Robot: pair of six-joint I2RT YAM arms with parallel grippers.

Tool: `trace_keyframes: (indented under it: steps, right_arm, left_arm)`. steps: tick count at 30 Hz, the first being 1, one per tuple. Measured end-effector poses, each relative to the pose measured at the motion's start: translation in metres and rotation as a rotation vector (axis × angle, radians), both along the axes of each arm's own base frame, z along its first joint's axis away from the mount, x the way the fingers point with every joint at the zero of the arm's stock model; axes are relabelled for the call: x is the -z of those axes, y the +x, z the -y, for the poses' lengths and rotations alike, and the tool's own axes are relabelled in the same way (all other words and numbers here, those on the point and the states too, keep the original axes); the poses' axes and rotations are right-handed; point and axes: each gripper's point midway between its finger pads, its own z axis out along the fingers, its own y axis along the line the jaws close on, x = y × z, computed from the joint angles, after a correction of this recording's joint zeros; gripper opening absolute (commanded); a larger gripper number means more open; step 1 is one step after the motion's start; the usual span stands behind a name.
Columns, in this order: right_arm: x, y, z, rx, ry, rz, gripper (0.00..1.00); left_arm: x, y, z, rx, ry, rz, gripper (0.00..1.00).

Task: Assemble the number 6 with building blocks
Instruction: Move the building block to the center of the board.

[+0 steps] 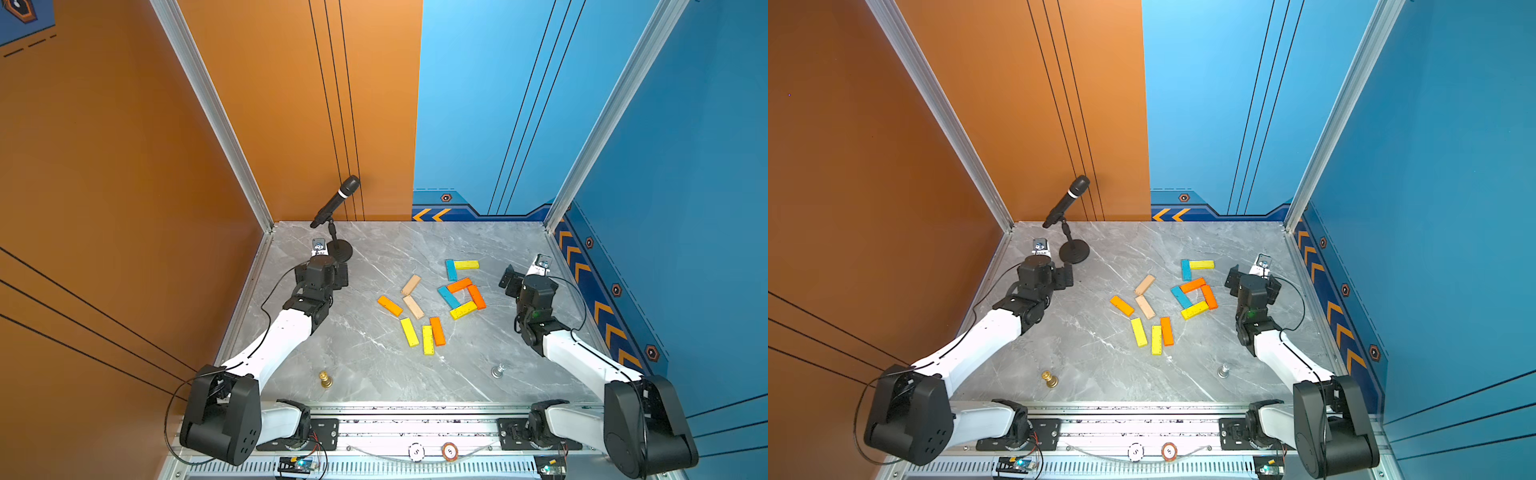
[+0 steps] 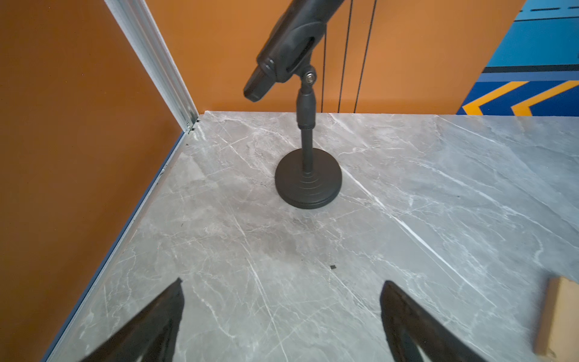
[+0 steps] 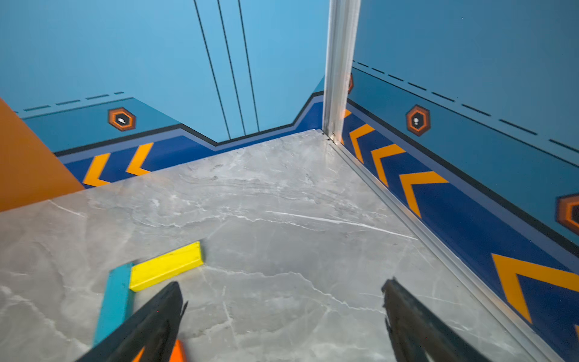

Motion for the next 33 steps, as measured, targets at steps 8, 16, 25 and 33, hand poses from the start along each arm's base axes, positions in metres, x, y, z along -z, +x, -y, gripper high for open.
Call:
trace_keyframes:
  steps: [8, 16, 25, 33]
  right_arm:
    - [0.018, 0.034, -0.079, -0.181, 0.049, -0.221, 0.94]
    - [0.079, 0.049, -0.148, -0.356, 0.071, -0.523, 0.77]
    - [0.122, 0.064, -0.169, -0.388, 0.070, -0.715, 0.65]
    - [0.140, 0.084, -0.170, -0.368, 0.067, -0.773, 0.60]
  left_arm:
    - [0.009, -0.006, 0.047, 0.180, -0.060, -0.160, 0.98]
    - [0.018, -0.009, 0.070, 0.248, -0.156, -0.275, 0.98]
    - [0.026, -0.015, 0.081, 0.285, -0.205, -0.335, 0.98]
    - [0.032, -0.018, 0.085, 0.298, -0.217, -0.362, 0.98]
